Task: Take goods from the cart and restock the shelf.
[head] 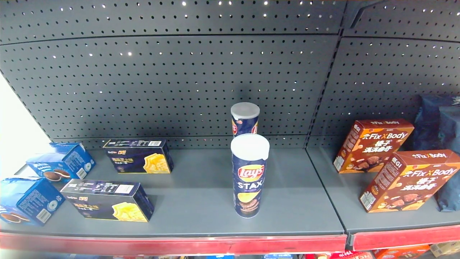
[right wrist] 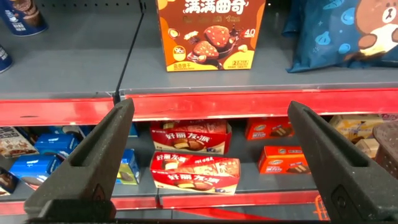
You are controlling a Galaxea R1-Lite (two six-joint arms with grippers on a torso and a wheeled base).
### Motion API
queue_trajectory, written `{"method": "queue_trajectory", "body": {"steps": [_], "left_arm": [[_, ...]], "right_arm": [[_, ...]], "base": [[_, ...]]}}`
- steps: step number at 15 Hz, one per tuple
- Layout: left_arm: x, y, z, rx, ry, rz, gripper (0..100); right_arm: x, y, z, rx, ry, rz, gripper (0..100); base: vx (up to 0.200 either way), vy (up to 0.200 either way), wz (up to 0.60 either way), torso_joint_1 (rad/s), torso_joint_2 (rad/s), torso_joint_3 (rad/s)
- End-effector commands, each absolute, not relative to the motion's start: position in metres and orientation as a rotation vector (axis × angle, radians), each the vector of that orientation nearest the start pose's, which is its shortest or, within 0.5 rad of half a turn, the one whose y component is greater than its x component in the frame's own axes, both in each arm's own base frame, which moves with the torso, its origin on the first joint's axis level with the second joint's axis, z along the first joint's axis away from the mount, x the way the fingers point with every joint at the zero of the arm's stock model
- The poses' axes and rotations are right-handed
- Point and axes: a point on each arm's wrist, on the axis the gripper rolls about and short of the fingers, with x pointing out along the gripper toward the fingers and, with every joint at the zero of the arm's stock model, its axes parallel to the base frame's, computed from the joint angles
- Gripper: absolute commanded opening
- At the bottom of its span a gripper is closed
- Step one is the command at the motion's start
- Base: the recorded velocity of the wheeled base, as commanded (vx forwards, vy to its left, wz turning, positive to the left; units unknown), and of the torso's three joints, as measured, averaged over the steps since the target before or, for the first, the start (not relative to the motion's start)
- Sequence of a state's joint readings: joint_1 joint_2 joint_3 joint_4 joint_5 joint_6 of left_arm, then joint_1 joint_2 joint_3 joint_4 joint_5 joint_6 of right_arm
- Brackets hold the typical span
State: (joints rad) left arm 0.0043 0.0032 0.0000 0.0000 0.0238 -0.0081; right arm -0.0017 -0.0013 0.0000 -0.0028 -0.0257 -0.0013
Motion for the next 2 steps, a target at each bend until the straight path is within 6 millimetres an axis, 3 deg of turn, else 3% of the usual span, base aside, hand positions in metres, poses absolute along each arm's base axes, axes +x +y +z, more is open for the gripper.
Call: {"method": "queue_trajectory", "body": {"steps": [1, 2], "left_arm": [[-0.0225, 0.0004, 0.0756, -0.009, 0.004, 0.029, 100], [-0.0225, 0.0004, 0.0756, -0.009, 0.004, 0.029, 100]], "right_arm": [[-0.0228, -0.0006, 0.0758, -0.001, -0.003, -0.028, 100], [-0.0228, -0.0006, 0.0758, -0.001, -0.003, -0.028, 100]], "base": [[0.000, 0.000, 0.00, 0.000, 0.00, 0.000], [0.000, 0.000, 0.00, 0.000, 0.00, 0.000]]}}
